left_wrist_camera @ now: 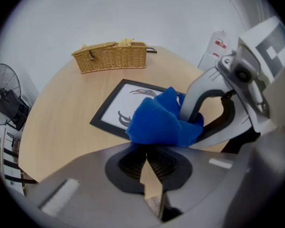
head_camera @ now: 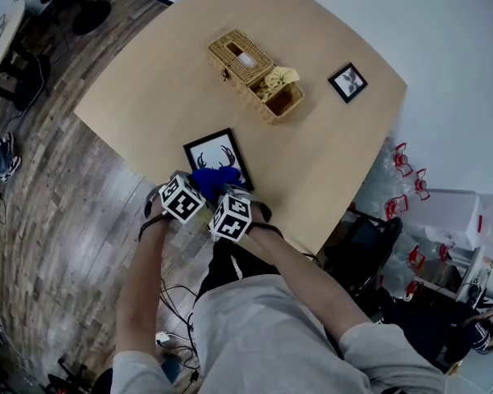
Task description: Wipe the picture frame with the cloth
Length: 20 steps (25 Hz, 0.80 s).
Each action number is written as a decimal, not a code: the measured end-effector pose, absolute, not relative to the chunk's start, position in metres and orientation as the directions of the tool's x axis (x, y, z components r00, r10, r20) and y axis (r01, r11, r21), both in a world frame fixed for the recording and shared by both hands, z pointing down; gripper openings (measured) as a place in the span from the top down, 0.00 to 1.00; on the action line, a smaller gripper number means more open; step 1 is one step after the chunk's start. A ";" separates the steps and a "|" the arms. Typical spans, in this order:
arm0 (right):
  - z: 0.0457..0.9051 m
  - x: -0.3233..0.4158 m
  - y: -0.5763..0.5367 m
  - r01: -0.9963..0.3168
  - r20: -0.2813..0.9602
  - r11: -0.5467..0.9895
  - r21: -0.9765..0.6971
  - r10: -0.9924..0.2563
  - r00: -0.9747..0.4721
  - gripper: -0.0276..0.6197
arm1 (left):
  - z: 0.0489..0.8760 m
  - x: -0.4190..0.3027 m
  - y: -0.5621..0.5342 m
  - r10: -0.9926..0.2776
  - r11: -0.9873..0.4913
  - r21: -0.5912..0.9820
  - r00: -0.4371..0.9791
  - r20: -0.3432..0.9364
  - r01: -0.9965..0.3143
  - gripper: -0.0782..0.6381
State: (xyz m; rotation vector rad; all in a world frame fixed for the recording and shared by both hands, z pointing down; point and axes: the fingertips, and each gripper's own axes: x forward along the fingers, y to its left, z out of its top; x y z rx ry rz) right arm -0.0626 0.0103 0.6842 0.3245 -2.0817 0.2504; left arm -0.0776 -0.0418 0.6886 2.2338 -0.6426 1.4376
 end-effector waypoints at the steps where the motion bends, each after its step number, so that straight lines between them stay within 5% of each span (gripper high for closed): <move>1: 0.684 -0.062 0.011 -0.331 0.865 0.943 -0.042 -0.132 -0.485 0.88 | 0.689 -0.077 -0.042 -0.162 -0.810 0.088 0.365 0.917 -0.580 0.82; 20: 0.676 -0.069 0.030 -0.368 0.857 0.929 -0.044 -0.154 -0.492 0.88 | 0.688 -0.077 -0.042 -0.169 -0.808 0.097 0.386 0.907 -0.581 0.82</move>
